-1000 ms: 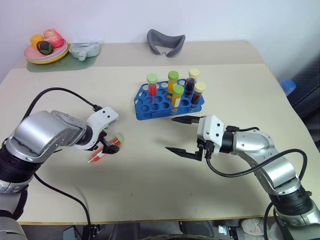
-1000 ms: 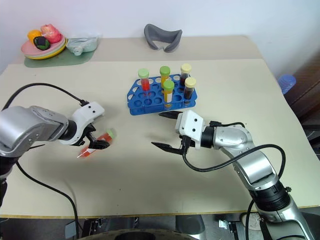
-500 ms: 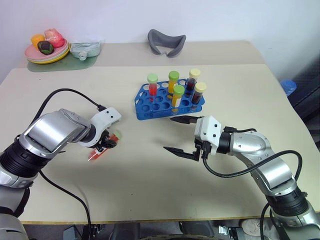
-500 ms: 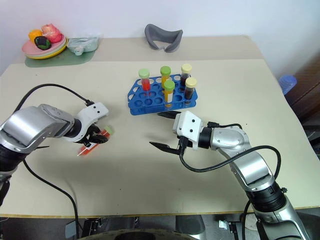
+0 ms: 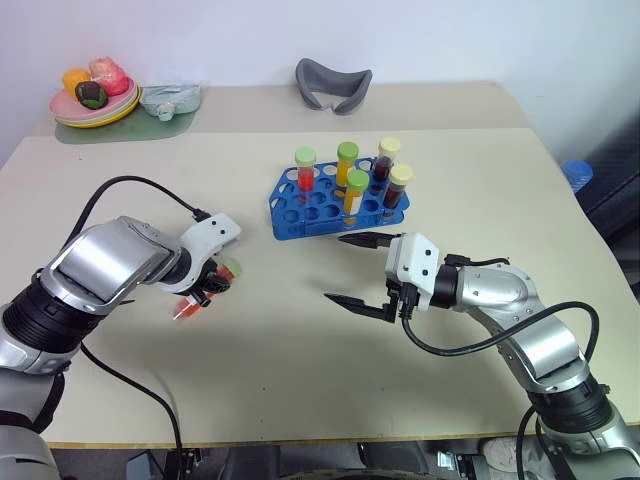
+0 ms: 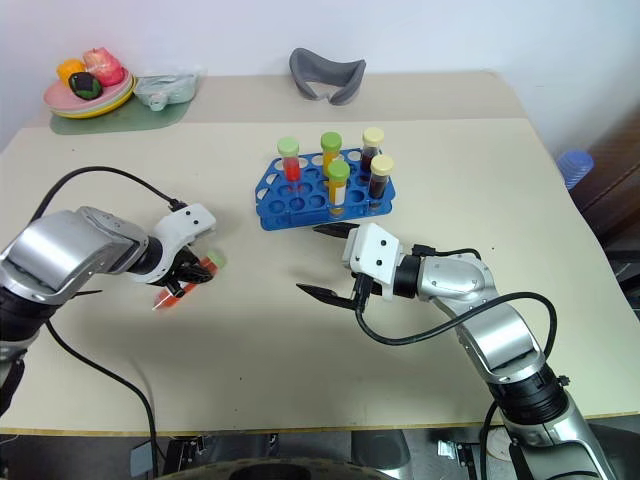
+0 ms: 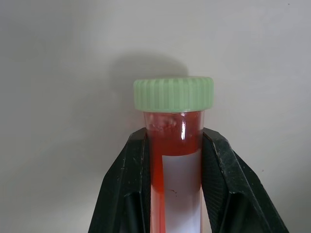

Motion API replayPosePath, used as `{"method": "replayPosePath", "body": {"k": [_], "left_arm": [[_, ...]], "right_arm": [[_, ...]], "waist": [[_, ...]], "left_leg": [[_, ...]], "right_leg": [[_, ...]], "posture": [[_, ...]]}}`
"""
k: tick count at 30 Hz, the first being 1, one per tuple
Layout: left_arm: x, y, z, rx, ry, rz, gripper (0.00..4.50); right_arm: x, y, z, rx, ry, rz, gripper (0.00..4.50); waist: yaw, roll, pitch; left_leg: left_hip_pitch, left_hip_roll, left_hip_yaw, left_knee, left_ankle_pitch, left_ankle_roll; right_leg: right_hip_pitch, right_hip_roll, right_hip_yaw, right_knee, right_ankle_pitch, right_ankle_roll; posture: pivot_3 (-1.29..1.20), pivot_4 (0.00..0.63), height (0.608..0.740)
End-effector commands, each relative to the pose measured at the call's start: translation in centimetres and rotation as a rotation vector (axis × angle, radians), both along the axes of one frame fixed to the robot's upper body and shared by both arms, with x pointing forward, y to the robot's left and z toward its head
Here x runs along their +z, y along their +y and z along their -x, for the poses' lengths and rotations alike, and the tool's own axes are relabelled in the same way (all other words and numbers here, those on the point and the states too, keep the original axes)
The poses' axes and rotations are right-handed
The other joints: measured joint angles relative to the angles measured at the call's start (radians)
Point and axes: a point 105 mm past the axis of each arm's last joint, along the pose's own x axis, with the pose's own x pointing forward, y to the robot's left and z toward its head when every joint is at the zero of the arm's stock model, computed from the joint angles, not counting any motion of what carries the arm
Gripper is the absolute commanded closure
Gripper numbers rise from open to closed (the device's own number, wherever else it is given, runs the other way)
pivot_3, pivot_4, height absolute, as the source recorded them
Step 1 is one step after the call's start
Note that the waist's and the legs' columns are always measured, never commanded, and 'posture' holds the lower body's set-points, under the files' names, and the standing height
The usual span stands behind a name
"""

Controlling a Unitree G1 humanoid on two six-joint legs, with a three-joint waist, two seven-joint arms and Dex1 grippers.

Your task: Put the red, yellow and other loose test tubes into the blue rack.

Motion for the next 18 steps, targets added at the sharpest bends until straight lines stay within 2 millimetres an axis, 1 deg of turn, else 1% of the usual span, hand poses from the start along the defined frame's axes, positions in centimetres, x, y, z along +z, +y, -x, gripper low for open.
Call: {"method": "replayPosePath", "body": {"k": [1, 3, 4, 6, 7, 8, 9, 11, 13, 15, 17, 18], "left_arm": [[2.7, 0.5, -0.7, 0.035, -0.111, 0.038, 3.73], [4.5, 0.4, -1.3, 0.028, -0.218, 0.122, 3.73], [6.7, -0.3, -2.1, 0.002, -0.364, 0.228, 3.73], [11.1, -0.7, -2.9, -0.039, -0.702, 0.378, 3.73], [12.5, -0.5, -2.9, -0.051, -0.836, 0.403, 3.73], [13.2, -0.5, -2.8, -0.062, -0.915, 0.418, 3.73], [13.4, -0.5, -2.8, -0.068, -0.959, 0.427, 3.73], [13.6, -2.1, -2.9, -0.075, -1.001, 0.615, 3.73], [13.7, -2.9, -3.0, -0.08, -1.016, 0.712, 3.73], [14.4, -4.7, -2.9, -0.085, -1.11, 0.828, 3.73], [13.5, -7.3, -2.8, -0.168, -1.172, 0.828, 3.73], [12.9, -8.2, -2.9, -0.192, -1.176, 0.823, 3.73]], "right_arm": [[0.9, 0.2, 0.2, 0.012, -0.038, -0.016, 0.0], [0.9, -0.1, 0.1, -0.002, -0.032, -0.02, 0.0], [1.0, -0.4, 0.0, -0.021, -0.028, -0.033, 0.0], [1.1, -0.9, -0.3, -0.057, -0.02, -0.059, 0.0], [1.2, -1.1, -0.4, -0.071, -0.015, -0.07, 0.0], [1.2, -1.3, -0.5, -0.084, -0.012, -0.079, 0.0], [1.2, -1.4, -0.6, -0.091, -0.009, -0.085, 0.0], [1.0, -1.6, -0.8, -0.12, 0.008, -0.108, 0.0], [0.9, -1.7, -0.9, -0.133, 0.017, -0.119, 0.0], [0.5, -1.8, -1.1, -0.153, 0.033, -0.136, 0.0], [0.1, -2.0, -1.4, -0.182, 0.051, -0.152, 0.0], [0.0, -2.2, -1.5, -0.194, 0.057, -0.156, 0.0]], "waist": [[0.0, 0.0, 0.0], [-0.001, 0.0, 0.0], [-0.001, 0.0, 0.0], [0.008, 0.0, 0.0], [0.011, -0.001, 0.0], [0.013, -0.001, 0.0], [0.014, -0.001, 0.0], [0.02, 0.0, -0.001], [0.027, -0.001, -0.001], [0.028, -0.002, -0.001], [0.027, -0.003, -0.001], [0.026, -0.003, -0.002]], "left_leg": [[0.0, 0.0, 0.0, 0.0, 0.0, 0.0], [0.0, 0.0, 0.0, 0.0, 0.0, 0.0], [0.0, 0.0, 0.0, 0.0, 0.0, 0.0], [0.0, 0.0, 0.0, 0.0, 0.0, 0.0], [0.0, 0.0, 0.0, 0.0, 0.001, -0.001], [-0.001, 0.0, 0.0, 0.001, 0.003, -0.005], [-0.001, 0.0, 0.0, 0.001, 0.004, -0.006], [0.0, 0.0, 0.001, 0.0, 0.004, -0.006], [0.0, 0.0, 0.001, 0.001, 0.003, -0.006], [-0.001, -0.001, 0.001, 0.001, 0.003, -0.006], [-0.001, -0.001, 0.001, 0.002, 0.003, -0.006], [-0.001, -0.001, 0.001, 0.001, 0.003, -0.006]], "right_leg": [[0.0, 0.0, 0.0, 0.0, 0.0, 0.0], [0.0, 0.0, 0.0, 0.0, 0.0, 0.0], [0.0, 0.0, 0.0, 0.0, 0.0, 0.0], [0.0, -0.001, 0.0, 0.001, 0.0, 0.0], [0.0, -0.002, -0.001, 0.0, 0.0, 0.0], [0.0, -0.002, -0.001, 0.0, 0.0, 0.0], [0.0, -0.002, -0.001, 0.0, 0.0, 0.0], [0.0, -0.002, -0.001, -0.001, 0.0, 0.0], [0.002, -0.002, -0.001, -0.001, 0.0, 0.0], [0.002, -0.003, -0.001, -0.002, 0.0, 0.0], [0.002, -0.003, -0.001, -0.002, 0.0, 0.0], [0.002, -0.003, -0.001, -0.002, 0.0, 0.0]], "posture": [[0.0, 0.15, 0.74], [0.0, 0.15, 0.74], [0.0, 0.15, 0.74], [0.0, 0.15, 0.74], [0.0, 0.15, 0.74], [0.0, 0.15, 0.74], [0.0, 0.15, 0.74], [0.0, 0.15, 0.74], [0.0, 0.15, 0.74], [0.0, 0.15, 0.74], [0.0, 0.15, 0.74], [0.0, 0.15, 0.74]]}}
